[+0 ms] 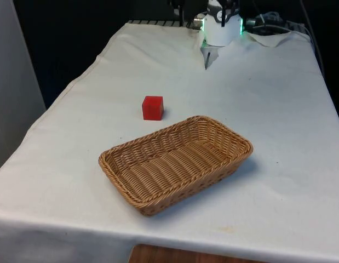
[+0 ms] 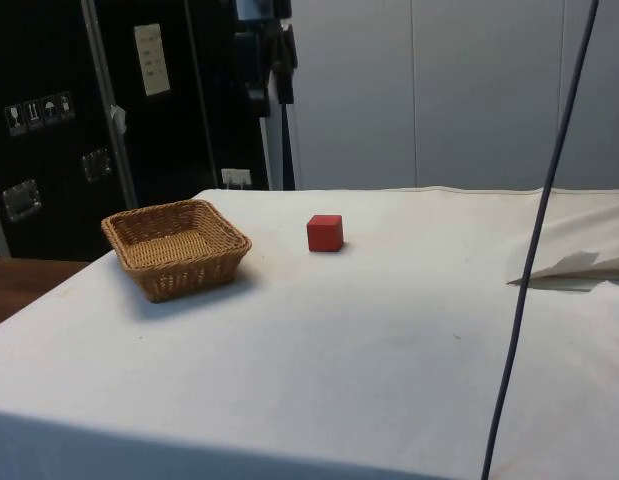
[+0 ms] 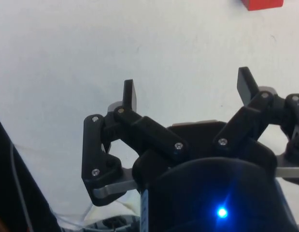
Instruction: Pick up the cube and place it into the basket.
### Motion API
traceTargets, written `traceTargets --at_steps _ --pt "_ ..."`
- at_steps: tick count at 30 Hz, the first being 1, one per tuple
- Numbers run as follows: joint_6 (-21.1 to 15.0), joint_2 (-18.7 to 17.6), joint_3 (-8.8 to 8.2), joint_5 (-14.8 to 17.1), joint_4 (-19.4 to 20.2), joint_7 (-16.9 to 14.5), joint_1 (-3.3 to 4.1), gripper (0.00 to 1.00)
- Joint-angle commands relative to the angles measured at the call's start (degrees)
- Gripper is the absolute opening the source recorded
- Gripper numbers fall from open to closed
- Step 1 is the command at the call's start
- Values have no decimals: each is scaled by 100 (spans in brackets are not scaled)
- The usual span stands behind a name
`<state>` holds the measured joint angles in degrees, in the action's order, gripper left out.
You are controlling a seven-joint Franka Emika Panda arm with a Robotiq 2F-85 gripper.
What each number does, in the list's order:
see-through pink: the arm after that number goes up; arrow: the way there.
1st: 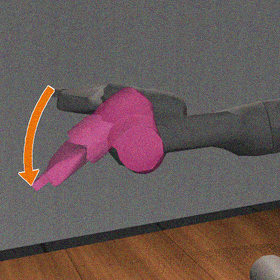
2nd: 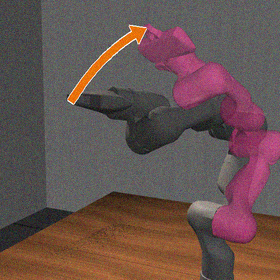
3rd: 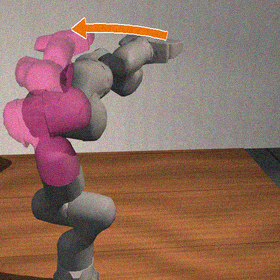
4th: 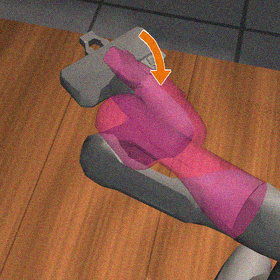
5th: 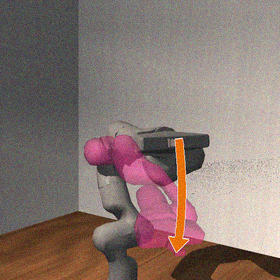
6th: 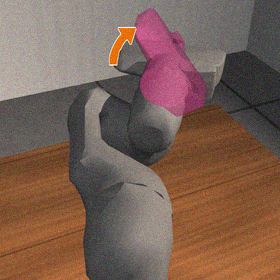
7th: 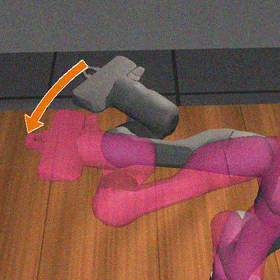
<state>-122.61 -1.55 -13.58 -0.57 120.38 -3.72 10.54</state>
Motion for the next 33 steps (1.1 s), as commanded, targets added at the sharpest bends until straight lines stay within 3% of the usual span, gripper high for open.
traceTargets --at_steps 1,2,15,21,30,31,33 --pt "-160 0 -29 -52 80 -17 -17 100" --pt "-57 0 -17 -6 40 -17 0 100" --pt "-791 -120 -304 -63 430 -264 -23 100" --pt "-877 -212 -401 -40 441 -344 -6 100" --pt "-1278 -407 -613 -80 510 -527 -29 100" --pt "-1175 -395 -596 -40 481 -521 -11 100" --pt "-1369 -464 -670 -80 527 -573 -23 100"
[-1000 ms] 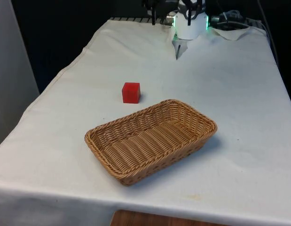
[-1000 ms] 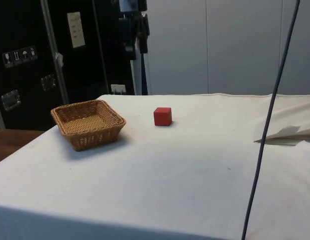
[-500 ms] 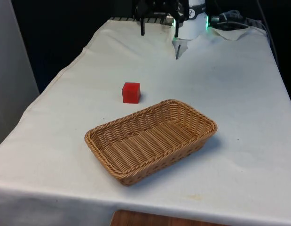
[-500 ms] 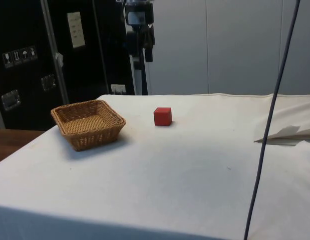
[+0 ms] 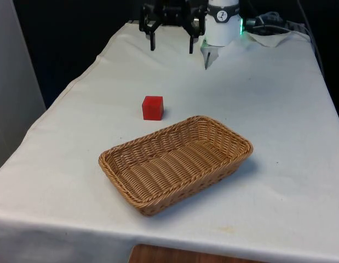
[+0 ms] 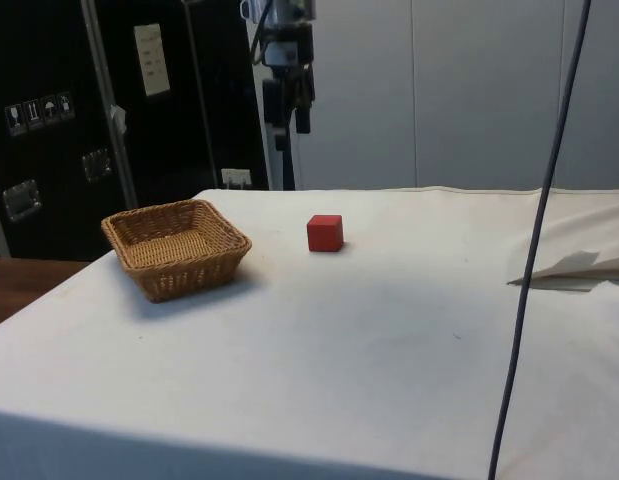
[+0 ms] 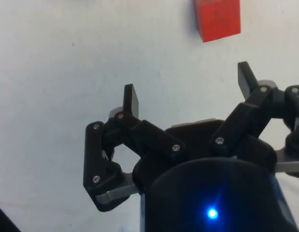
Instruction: Pick up the cube and place it into the basket.
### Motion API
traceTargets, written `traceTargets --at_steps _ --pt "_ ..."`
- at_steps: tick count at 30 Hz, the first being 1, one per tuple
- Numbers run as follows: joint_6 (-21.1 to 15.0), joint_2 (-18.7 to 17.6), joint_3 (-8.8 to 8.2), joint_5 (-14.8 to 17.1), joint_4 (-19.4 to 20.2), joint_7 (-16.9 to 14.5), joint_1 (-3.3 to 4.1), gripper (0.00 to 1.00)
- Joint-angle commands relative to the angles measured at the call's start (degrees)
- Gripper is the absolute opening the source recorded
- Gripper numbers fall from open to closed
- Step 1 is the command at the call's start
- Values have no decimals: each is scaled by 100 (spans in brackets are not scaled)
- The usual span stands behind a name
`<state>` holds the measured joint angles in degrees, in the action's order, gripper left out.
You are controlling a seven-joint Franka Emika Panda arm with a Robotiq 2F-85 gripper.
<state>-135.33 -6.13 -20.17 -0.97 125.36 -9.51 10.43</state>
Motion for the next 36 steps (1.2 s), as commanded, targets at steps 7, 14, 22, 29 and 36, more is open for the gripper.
traceTargets --at_steps 7,14,22,29,36 --pt "-350 -160 -109 -40 80 -69 -11 100" --pt "-613 -372 -183 -23 126 -132 -17 100" --pt "-865 -676 -258 23 143 -218 -29 100" --pt "-985 -848 -344 34 149 -332 -57 100" --pt "-980 -928 -458 17 132 -441 -52 100"
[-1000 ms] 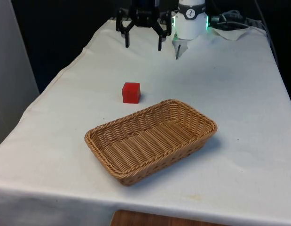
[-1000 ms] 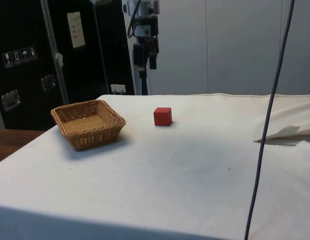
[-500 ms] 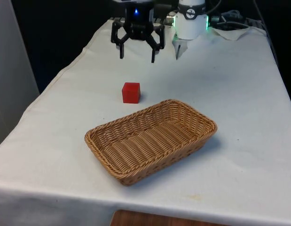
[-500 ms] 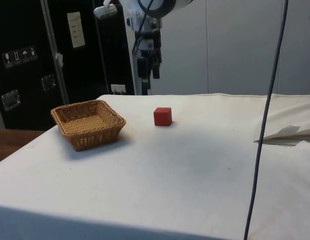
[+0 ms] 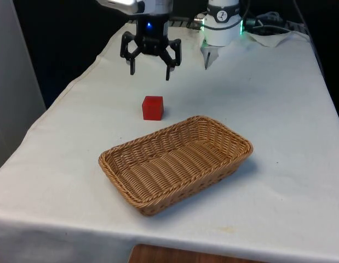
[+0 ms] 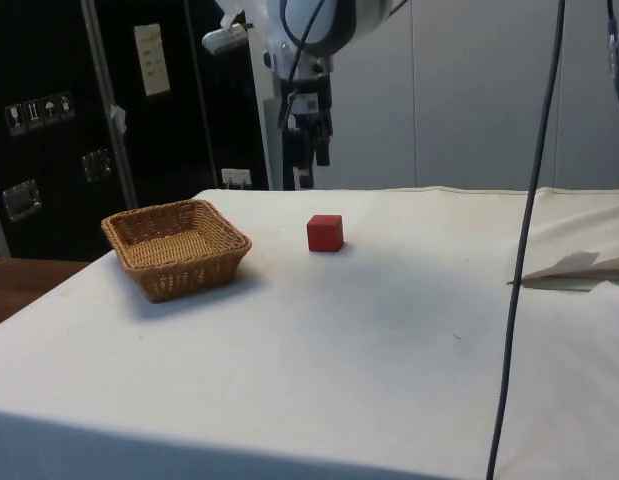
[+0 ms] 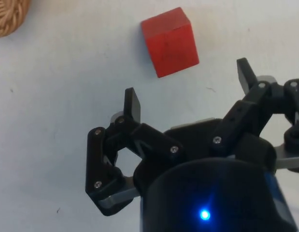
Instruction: Pick up the cube and place it into the basket.
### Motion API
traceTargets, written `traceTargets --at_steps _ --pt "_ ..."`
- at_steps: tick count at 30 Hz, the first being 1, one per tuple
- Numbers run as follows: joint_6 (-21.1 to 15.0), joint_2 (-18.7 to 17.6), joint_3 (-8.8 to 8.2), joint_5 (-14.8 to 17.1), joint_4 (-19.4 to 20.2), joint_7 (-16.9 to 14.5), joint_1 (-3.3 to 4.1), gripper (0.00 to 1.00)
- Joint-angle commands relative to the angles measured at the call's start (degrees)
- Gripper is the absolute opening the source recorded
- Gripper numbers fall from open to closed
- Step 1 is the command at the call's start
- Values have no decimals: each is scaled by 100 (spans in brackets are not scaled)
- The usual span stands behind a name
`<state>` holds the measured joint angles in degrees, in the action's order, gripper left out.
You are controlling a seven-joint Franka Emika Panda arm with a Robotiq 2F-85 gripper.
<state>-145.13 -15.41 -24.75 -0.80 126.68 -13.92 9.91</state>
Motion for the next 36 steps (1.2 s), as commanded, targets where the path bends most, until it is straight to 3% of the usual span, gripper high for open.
traceTargets --at_steps 1,7,8,9,10,17,18,20,24,25,27,35,36 --pt "-103 -6 23 92 46 -132 -57 100" --pt "-160 -132 -52 424 69 -550 -115 100" --pt "-166 -149 -69 487 63 -625 -115 100" --pt "-103 -172 -132 401 29 -539 -57 100" --pt "-172 -178 -80 544 63 -688 -115 100" --pt "-264 -361 -63 940 57 -1037 -103 100" --pt "-183 -372 -132 859 29 -980 -69 100" --pt "-281 -378 -52 980 63 -1071 -103 100" --pt "-355 -470 -6 1163 69 -1175 -92 100" --pt "-264 -481 -74 1054 34 -1100 -63 100" --pt "-401 -521 34 1249 74 -1220 -103 100" --pt "-470 -716 97 1593 52 -1467 -132 100" --pt "-395 -710 0 1467 40 -1369 -63 100"
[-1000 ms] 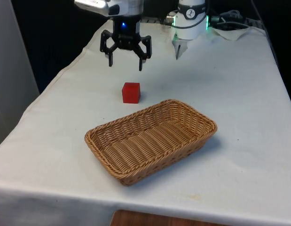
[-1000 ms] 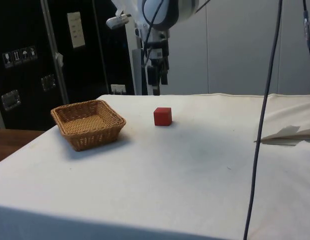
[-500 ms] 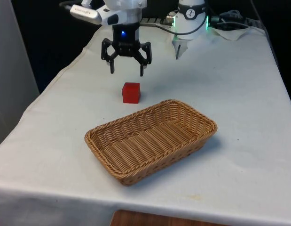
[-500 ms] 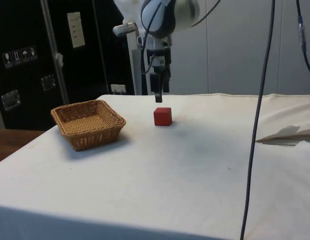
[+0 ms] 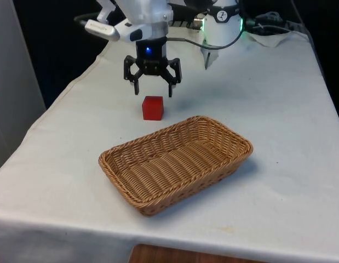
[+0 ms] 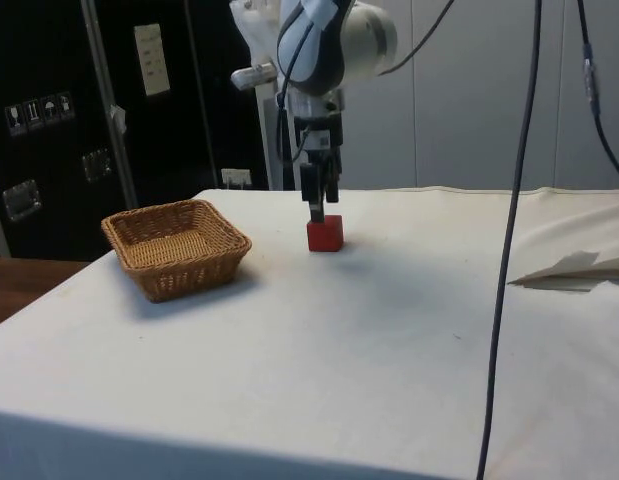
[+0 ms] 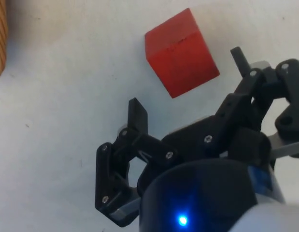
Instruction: Pick up the cube and place it into the basket.
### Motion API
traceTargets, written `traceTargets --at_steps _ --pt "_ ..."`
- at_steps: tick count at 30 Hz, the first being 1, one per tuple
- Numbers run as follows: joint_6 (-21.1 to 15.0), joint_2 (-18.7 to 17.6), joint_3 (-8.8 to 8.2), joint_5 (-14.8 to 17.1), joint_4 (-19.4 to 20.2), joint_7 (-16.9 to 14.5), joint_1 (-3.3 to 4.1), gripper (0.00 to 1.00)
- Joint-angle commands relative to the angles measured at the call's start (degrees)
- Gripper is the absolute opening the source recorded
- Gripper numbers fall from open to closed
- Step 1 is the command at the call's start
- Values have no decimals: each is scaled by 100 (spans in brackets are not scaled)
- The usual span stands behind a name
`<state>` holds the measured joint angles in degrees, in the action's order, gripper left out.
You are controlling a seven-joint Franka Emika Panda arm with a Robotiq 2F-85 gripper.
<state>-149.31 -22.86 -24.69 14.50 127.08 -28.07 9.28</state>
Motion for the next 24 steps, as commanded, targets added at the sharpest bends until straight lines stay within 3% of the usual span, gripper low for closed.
traceTargets --at_steps 1,7,8,9,17,18,19,24 --pt "-86 -34 109 189 0 -143 -74 100" --pt "-183 -252 126 573 -63 -424 -63 100" --pt "-132 -258 29 476 -57 -350 0 100" --pt "-195 -281 132 619 -80 -447 -63 100" --pt "-218 -516 143 865 -223 -607 -74 100" --pt "-149 -533 63 785 -229 -521 0 100" --pt "-212 -533 138 877 -235 -625 -74 100" --pt "-178 -584 57 900 -275 -705 -69 100"
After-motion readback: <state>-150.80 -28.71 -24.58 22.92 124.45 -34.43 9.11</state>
